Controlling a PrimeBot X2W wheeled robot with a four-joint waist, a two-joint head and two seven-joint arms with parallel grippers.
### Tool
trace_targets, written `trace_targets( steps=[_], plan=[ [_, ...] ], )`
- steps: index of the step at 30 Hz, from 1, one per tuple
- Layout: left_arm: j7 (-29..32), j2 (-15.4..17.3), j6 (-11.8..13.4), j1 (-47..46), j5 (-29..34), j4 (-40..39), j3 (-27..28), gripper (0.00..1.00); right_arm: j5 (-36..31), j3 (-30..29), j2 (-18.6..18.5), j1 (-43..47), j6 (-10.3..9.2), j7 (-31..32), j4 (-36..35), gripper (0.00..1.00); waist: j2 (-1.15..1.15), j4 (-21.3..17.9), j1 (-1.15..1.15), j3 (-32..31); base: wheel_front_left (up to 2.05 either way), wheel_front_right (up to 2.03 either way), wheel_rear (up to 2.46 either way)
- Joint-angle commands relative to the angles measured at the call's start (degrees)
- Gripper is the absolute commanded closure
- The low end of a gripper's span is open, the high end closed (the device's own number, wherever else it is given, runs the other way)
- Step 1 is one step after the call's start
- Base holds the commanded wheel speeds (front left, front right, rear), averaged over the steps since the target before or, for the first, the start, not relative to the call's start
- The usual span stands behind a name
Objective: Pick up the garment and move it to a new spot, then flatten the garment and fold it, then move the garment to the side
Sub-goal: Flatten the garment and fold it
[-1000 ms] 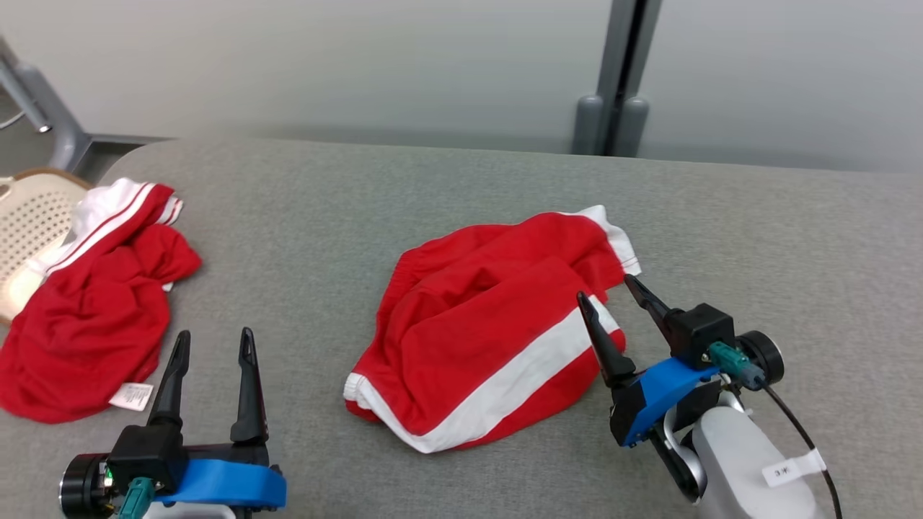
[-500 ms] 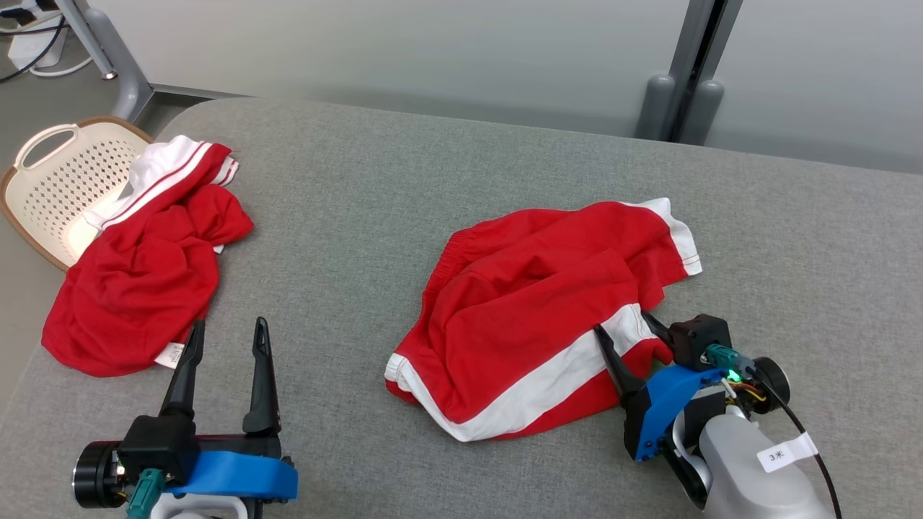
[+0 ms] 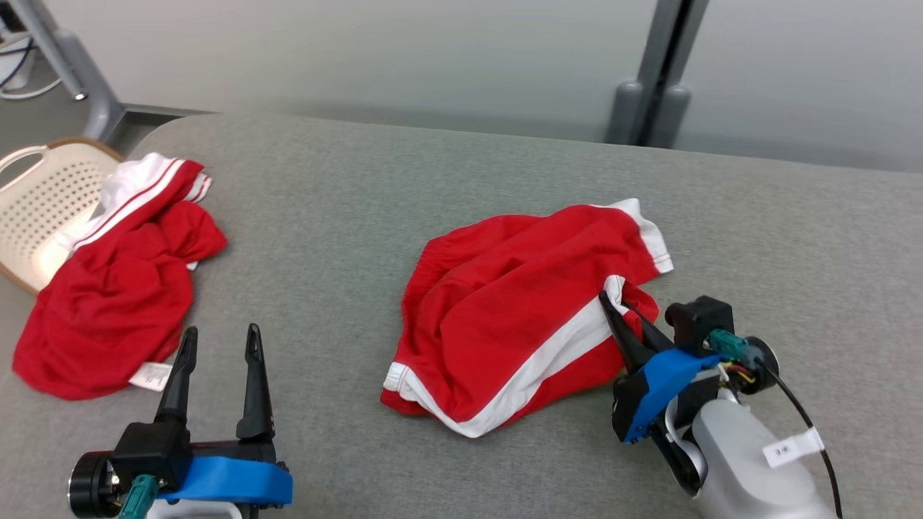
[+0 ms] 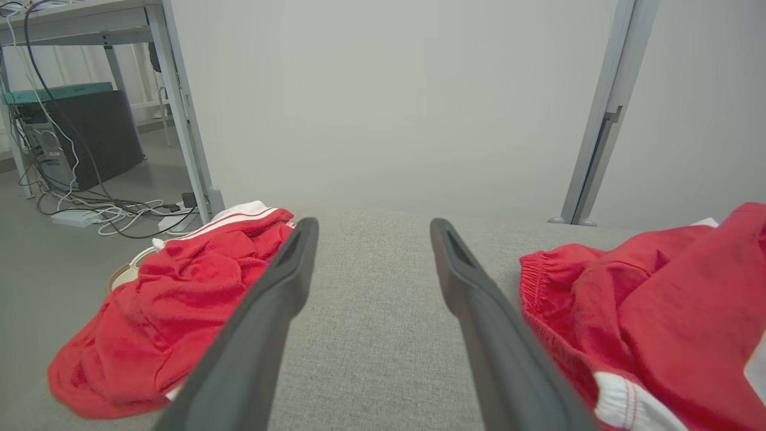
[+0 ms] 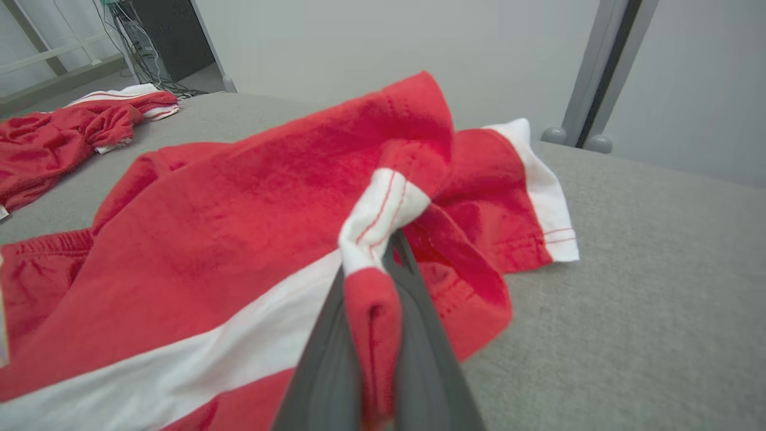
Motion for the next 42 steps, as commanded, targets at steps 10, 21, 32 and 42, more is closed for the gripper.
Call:
trace_targets(
  steps=[10, 21, 32, 42],
  plan=[
    [-0.2, 0.0, 0.8, 1.6, -1.5, -0.2, -0.5, 0.0, -0.6, -3.6, -1.8, 16.7, 0.03, -0.2, -18.7, 1.0, 0.0, -8.6, 0.0, -2.4, 0.0, 0.0, 0.0],
    [-0.2, 0.0, 1.2, 2.7, -1.8, 0.1, -0.6, 0.0, 0.3, -9.8, -0.5, 28.6, 0.03, -0.2, -26.6, 0.0, 0.0, -12.3, 0.0, -3.4, 0.0, 0.0, 0.0],
    [-0.2, 0.0, 0.5, 3.3, -0.3, 0.4, 0.0, 0.0, -6.9, -15.3, 1.3, 30.8, 0.03, -0.1, -39.2, 0.0, 0.0, -12.8, 0.0, -4.6, 0.0, 0.0, 0.0],
    [-0.2, 0.0, 0.3, 4.5, 1.8, -0.2, 0.3, 0.0, -8.4, -13.3, 1.5, 33.7, 0.03, -0.1, -44.6, 0.0, 0.0, -12.1, 0.0, -6.2, 0.0, 0.0, 0.0]
  ],
)
